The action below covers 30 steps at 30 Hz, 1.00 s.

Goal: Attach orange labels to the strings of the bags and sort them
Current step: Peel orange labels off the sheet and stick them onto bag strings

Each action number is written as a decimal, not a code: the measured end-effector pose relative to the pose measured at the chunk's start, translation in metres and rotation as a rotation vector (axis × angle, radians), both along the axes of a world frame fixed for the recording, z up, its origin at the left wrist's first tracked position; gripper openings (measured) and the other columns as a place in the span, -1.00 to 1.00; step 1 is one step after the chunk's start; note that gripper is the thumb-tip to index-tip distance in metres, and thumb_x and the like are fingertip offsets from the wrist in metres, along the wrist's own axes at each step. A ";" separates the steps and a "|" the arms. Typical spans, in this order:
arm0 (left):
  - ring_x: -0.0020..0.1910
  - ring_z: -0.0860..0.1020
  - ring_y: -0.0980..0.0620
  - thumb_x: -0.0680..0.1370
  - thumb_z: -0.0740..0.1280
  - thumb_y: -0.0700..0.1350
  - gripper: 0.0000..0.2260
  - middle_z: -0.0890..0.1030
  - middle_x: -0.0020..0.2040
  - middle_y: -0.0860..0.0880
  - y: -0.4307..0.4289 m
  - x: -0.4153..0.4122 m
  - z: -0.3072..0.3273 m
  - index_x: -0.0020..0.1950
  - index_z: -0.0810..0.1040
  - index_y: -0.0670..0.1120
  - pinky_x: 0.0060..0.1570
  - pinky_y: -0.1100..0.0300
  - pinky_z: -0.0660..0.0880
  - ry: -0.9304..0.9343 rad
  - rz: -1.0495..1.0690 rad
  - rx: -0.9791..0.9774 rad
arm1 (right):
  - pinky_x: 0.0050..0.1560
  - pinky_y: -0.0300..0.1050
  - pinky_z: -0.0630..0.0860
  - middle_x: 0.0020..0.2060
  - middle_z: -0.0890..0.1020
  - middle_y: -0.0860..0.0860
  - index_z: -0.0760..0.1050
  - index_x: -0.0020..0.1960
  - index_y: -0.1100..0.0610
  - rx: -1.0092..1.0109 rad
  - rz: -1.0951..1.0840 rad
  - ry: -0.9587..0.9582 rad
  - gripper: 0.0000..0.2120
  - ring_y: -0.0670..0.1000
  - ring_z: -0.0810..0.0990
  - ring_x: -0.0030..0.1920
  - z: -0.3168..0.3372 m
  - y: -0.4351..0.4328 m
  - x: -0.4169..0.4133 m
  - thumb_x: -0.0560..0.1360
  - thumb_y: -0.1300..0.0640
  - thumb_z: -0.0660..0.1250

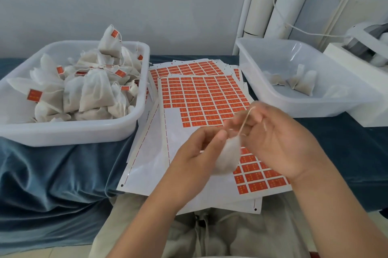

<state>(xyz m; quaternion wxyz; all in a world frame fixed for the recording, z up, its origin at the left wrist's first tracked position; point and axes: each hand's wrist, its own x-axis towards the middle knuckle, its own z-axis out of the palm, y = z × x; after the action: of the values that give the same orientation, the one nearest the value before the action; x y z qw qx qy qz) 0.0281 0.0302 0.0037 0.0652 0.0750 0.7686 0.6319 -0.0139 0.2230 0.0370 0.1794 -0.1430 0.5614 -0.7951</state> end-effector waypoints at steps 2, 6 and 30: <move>0.17 0.55 0.31 0.35 0.11 0.57 -0.45 0.53 0.22 0.36 0.006 0.004 -0.002 0.21 0.40 0.33 0.03 0.40 0.52 0.026 -0.015 -0.243 | 0.24 0.08 0.61 -0.23 0.63 0.02 0.56 -0.22 0.02 -0.146 -0.128 -0.059 -0.75 0.00 0.67 -0.11 0.002 0.011 -0.003 0.62 -0.01 0.36; 0.61 0.08 0.06 0.50 0.39 0.41 -0.19 0.05 0.62 0.18 0.009 0.012 -0.027 0.55 -0.04 0.29 0.61 -0.14 0.10 0.233 -0.254 -1.005 | -0.06 -0.05 0.54 -0.32 0.53 -0.02 0.57 -0.21 -0.07 0.189 -0.433 0.050 -0.66 -0.12 0.46 -0.39 0.007 0.027 -0.008 0.67 -0.16 0.26; 0.06 0.75 -0.12 0.54 0.28 0.44 -0.30 0.75 0.12 -0.17 -0.014 -0.028 -0.024 0.32 0.64 -0.13 -0.12 0.09 0.69 -0.426 0.310 0.782 | -0.11 -0.29 0.44 -0.14 0.63 -0.40 0.59 -0.14 -0.09 1.128 -0.150 0.310 -0.71 -0.34 0.61 -0.11 -0.039 0.001 -0.020 0.68 -0.16 0.26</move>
<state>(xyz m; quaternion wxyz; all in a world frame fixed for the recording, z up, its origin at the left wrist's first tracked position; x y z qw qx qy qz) -0.0003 0.0165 -0.0202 0.0932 -0.1531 0.4447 0.8776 -0.0341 0.2244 -0.0024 0.0869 -0.0997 0.9258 -0.3540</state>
